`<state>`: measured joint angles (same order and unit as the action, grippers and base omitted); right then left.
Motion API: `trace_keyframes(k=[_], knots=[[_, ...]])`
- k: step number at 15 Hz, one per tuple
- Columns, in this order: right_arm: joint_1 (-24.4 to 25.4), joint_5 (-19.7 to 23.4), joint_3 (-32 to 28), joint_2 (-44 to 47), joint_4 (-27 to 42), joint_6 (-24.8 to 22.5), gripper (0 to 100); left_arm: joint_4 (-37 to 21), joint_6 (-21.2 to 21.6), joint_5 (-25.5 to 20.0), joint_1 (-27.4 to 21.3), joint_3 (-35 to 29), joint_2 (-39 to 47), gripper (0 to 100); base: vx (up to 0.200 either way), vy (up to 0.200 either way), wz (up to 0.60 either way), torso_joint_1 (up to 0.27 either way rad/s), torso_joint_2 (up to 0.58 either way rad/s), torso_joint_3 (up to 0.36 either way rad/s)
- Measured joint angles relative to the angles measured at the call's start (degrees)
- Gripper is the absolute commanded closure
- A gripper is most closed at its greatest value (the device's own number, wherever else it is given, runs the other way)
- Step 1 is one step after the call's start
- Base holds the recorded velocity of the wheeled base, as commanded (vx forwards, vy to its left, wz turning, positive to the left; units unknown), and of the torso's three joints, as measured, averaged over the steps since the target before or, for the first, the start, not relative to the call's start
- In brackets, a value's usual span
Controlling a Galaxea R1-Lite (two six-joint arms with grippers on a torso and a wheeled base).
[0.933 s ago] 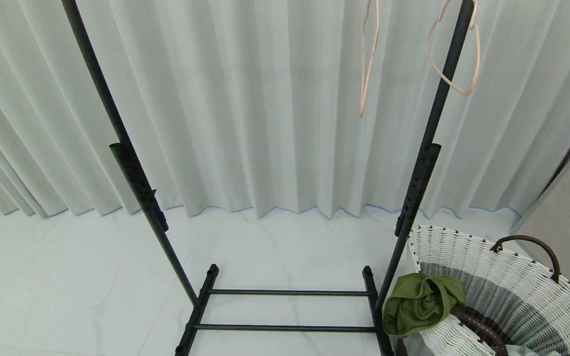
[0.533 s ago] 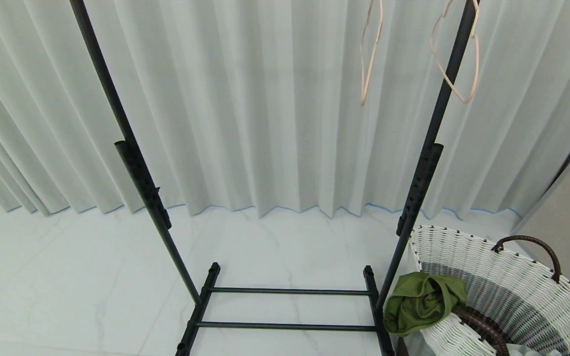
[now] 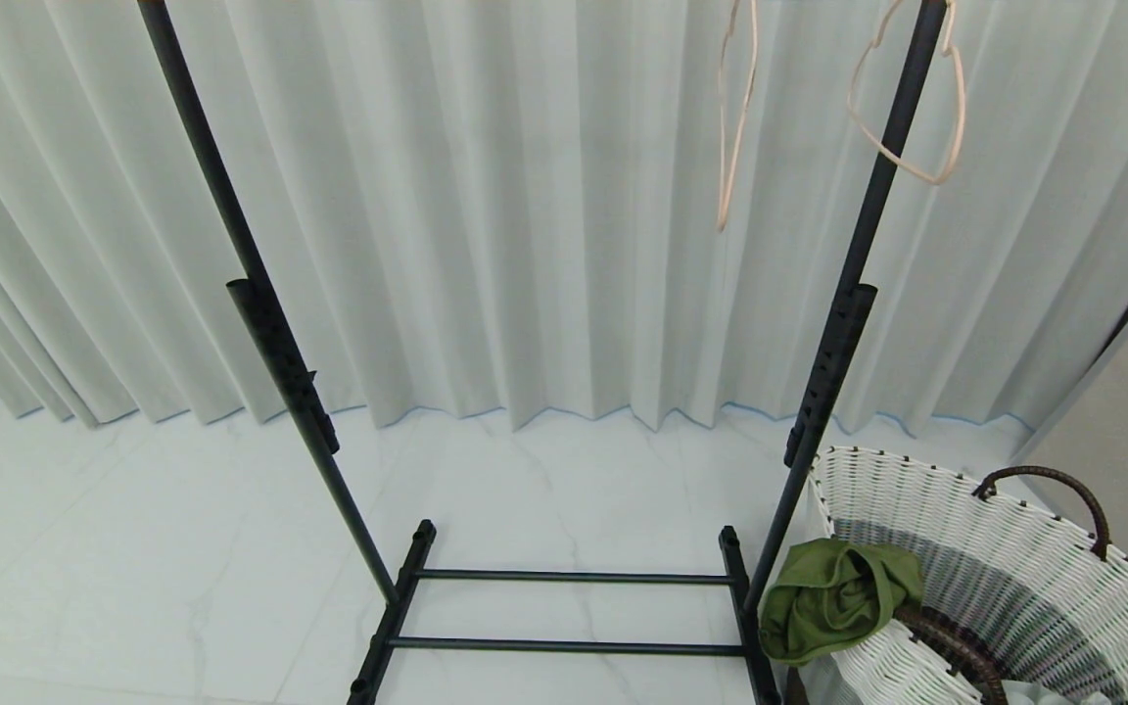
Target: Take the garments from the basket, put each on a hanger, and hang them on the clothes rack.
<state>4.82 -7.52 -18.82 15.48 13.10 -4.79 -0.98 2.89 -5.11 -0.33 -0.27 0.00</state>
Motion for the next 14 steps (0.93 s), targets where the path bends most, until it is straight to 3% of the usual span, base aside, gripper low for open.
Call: trace_keyframes(k=[3,7,14], knots=[[0.94,-4.07,-1.84,14.2,1.89,-5.68,0,0.0,0.04,-0.01,0.0,0.02,0.0,0,0.0,0.0,0.0,0.0,0.0,0.0],[1.3,-5.58,-2.1,30.74,1.51,-12.03,0,0.05,0.28,-0.01,-0.05,0.02,0.0,0,0.0,0.0,0.0,0.0,0.0,0.0],[1.13,-5.91,6.07,55.16,-15.18,-13.43,0,0.18,0.9,-0.09,-0.05,0.06,0.0,0,0.0,0.0,0.0,0.0,0.0,0.0]])
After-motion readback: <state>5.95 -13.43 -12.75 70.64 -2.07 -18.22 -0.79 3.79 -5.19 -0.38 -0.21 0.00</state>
